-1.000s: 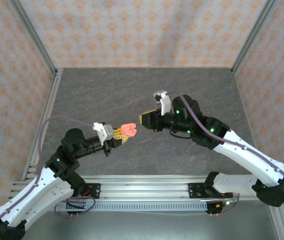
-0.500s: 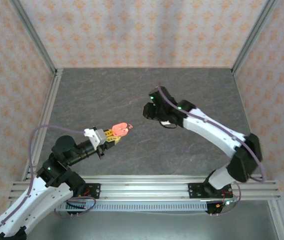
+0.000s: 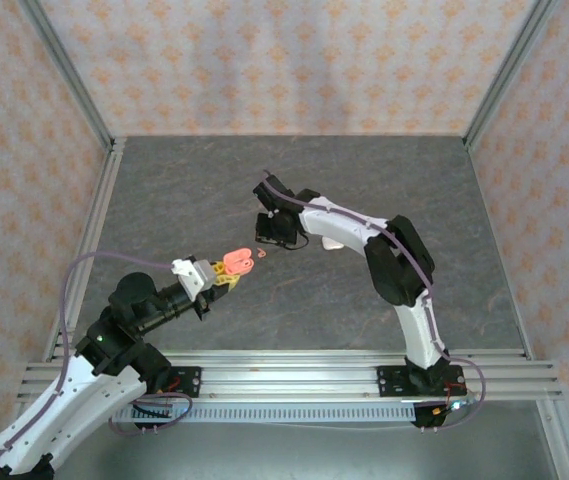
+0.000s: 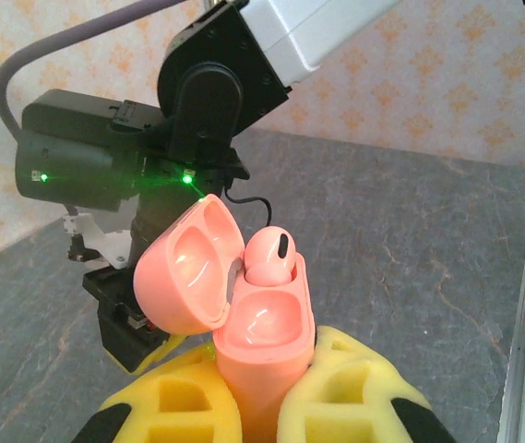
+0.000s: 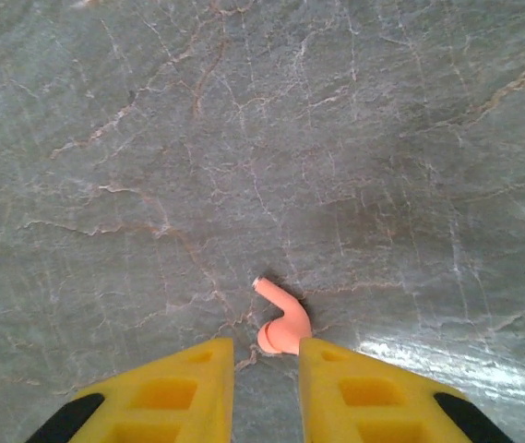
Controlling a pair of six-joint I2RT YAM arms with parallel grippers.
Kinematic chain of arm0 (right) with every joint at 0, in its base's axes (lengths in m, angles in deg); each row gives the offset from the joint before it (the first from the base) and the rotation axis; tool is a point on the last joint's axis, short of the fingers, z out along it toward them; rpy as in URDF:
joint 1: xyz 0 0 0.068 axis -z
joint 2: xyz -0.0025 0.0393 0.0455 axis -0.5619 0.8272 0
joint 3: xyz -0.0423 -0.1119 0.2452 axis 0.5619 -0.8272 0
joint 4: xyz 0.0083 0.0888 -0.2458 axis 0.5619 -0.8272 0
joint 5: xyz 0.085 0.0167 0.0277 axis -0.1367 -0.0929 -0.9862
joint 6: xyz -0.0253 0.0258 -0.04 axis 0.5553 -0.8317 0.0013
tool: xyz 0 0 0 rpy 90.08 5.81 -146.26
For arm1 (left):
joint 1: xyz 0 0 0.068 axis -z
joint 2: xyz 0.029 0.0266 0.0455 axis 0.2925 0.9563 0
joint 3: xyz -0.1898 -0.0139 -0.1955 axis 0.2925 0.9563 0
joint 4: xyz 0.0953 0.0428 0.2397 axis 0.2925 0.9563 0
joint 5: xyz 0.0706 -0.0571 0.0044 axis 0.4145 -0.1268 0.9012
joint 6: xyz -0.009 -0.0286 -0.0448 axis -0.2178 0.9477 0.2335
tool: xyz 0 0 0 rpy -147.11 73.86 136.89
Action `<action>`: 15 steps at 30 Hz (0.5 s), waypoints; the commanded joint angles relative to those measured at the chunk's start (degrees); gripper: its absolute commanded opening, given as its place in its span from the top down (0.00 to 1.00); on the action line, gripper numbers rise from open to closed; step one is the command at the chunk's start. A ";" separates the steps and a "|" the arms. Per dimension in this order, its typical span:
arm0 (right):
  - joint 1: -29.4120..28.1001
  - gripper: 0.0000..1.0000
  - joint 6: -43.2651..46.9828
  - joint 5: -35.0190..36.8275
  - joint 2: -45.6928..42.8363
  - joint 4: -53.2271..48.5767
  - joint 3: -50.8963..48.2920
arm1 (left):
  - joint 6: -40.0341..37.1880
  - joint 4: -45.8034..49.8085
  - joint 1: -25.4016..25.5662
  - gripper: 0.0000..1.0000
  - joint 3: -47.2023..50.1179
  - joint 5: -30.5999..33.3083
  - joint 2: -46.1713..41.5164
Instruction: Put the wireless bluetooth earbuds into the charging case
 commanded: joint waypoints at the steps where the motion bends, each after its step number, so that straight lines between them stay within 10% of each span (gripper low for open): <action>1: -0.20 0.70 -0.35 -1.58 1.65 -1.84 2.71 | 0.80 -1.37 0.39 1.00 0.30 1.37 -0.05; 15: -2.71 0.62 0.89 3.47 6.25 -6.42 5.34 | 0.95 -2.04 0.39 1.00 0.55 1.05 1.49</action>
